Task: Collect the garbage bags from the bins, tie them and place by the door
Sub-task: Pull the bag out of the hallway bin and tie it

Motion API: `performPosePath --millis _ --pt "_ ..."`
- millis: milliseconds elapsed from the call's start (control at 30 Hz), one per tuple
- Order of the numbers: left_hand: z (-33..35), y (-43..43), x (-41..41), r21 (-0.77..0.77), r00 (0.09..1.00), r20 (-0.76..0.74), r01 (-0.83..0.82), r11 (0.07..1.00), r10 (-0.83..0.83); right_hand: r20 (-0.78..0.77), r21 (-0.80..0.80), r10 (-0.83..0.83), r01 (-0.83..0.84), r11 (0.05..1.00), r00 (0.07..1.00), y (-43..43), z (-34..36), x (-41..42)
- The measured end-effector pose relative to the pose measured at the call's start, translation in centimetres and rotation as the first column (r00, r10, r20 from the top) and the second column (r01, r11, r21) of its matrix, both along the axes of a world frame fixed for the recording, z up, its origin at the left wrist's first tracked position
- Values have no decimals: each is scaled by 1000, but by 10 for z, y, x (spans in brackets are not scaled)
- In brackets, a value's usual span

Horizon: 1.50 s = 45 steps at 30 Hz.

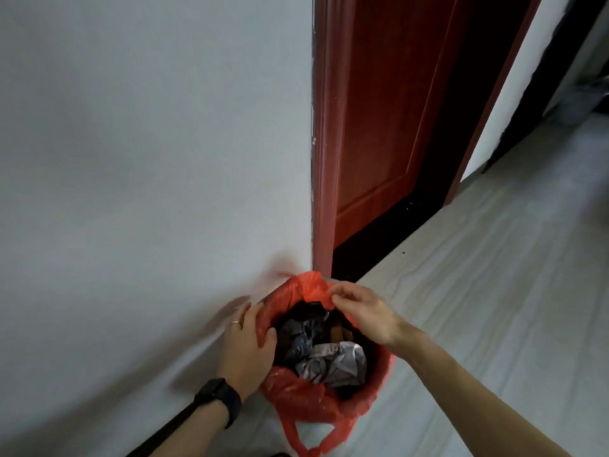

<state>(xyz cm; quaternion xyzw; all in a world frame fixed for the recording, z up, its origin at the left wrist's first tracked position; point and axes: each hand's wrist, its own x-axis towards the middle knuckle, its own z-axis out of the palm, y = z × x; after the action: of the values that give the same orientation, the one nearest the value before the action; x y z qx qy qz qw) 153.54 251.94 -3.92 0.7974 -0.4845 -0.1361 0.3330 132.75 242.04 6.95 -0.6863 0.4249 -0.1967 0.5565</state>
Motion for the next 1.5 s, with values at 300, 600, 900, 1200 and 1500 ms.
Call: performPosePath --millis 300,600,900,1200,1500 --pt "-52 68 -24 272 405 -866 -108 956 292 -600 -340 12 -268 902 800 96 -100 -29" --pt "-49 57 -30 390 353 -865 28 921 356 -631 -389 -117 -183 903 767 96 -121 -31" --pt "-46 35 -26 431 333 -857 46 901 393 -639 -360 -184 -79 930 747 100 -128 -22" --pt "-90 40 -43 476 173 -868 22 879 466 -656 -338 -175 -78 938 734 94 -126 -15" --pt "-60 43 -7 395 170 -891 -165 904 421 -639 -363 -183 -82 928 747 93 -130 -12"
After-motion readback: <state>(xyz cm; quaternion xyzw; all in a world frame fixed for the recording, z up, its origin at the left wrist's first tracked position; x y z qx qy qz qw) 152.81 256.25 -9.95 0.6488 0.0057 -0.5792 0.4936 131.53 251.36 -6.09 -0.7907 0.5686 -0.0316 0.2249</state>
